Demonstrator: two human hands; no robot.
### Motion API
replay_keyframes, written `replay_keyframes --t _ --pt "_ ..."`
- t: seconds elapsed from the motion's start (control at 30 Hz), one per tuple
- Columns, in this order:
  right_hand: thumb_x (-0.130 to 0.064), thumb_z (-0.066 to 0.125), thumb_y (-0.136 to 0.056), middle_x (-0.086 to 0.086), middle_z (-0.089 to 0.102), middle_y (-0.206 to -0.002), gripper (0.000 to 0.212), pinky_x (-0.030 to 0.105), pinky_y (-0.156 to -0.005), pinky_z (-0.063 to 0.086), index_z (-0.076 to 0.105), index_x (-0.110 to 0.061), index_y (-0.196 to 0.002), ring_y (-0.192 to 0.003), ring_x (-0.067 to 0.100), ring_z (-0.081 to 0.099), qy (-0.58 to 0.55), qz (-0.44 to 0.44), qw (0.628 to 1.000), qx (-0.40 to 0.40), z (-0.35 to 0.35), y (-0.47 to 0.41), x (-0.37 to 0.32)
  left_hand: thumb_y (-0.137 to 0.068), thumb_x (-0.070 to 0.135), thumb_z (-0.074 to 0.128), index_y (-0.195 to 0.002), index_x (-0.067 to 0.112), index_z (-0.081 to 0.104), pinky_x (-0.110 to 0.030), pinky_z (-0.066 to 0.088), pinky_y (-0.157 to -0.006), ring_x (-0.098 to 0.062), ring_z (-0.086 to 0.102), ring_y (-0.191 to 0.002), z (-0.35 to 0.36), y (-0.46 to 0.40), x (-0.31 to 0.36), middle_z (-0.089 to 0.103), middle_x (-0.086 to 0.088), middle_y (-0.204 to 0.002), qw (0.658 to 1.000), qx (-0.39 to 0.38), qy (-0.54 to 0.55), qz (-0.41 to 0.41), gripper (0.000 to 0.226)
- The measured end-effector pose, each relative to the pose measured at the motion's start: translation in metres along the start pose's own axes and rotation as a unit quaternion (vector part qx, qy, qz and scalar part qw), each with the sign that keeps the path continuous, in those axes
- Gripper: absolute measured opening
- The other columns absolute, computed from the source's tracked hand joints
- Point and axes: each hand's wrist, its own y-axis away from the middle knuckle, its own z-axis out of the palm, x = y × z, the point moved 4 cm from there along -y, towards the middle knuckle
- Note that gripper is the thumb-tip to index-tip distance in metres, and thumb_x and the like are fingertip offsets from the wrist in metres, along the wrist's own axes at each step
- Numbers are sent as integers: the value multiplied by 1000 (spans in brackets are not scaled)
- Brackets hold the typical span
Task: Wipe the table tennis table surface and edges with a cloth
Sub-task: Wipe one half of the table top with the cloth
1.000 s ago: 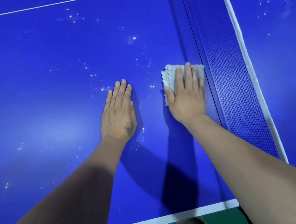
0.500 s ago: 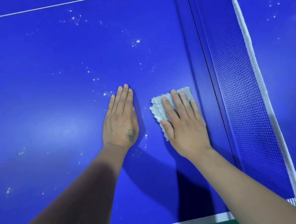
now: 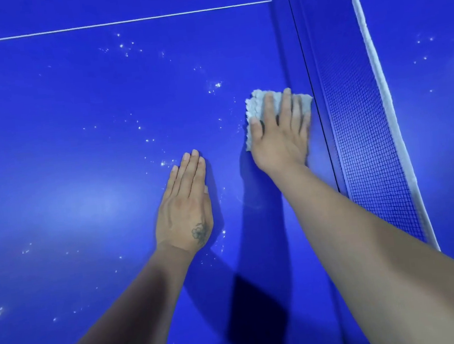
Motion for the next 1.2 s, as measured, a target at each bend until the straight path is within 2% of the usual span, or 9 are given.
replay_keyframes --t 0.1,0.2,0.4,0.53,0.67,0.93,1.07,1.2 --pt "-53 16 -111 10 -5 -178 65 51 -131 -6 8 -27 -171 -164 30 -6 17 -40 999 -2 8 -3 -29 -111 13 32 -166 2 31 -46 22 -133 -21 18 -165 0 0 0 27 -9 -176 1000 9 5 -1 56" --pt "-53 12 -110 11 3 -178 66 53 -131 0 12 -27 -170 -164 32 0 36 -110 993 6 15 16 -44 -111 11 33 -165 0 32 -47 22 -133 -23 20 -165 -1 1 1 29 -11 -175 1000 18 18 3 56" --pt "-51 22 -114 9 5 -178 61 53 -132 8 15 -28 -170 -165 28 -1 43 -188 981 -5 23 99 -23 -106 4 42 -164 -3 33 -49 23 -133 -26 23 -164 0 0 -1 30 -15 -174 999 22 24 0 58" --pt "-50 26 -114 7 6 -178 60 54 -131 12 16 -29 -170 -165 27 0 63 -167 984 -13 15 132 25 -111 12 36 -164 -1 32 -49 22 -133 -26 21 -165 -4 -5 3 28 -12 -175 999 24 43 -23 55" --pt "-51 28 -112 8 8 -178 62 56 -131 11 20 -29 -169 -165 28 3 61 -97 993 1 3 107 62 -113 19 34 -165 -1 32 -49 19 -134 -27 16 -166 -17 -39 6 26 -14 -175 999 37 22 -30 55" --pt "-55 20 -109 14 2 -177 68 55 -131 -1 15 -25 -170 -164 33 -1 50 -34 998 24 -3 -6 35 -114 26 30 -166 -3 23 -47 8 -135 -33 5 -166 -4 -123 -23 16 -18 -177 996 11 -37 -84 61" --pt "-55 24 -109 17 5 -177 69 56 -131 0 18 -22 -170 -164 36 2 56 -69 995 34 4 -17 -6 -114 29 28 -167 -2 21 -46 7 -135 -31 5 -167 0 -143 -27 14 -17 -178 993 7 -56 -107 62" --pt "-53 26 -111 14 6 -177 66 57 -131 6 19 -24 -170 -164 34 2 50 -141 988 28 15 18 -27 -113 32 27 -167 -2 22 -46 8 -135 -32 6 -166 -1 -160 -23 14 -17 -178 990 14 -61 -123 63"
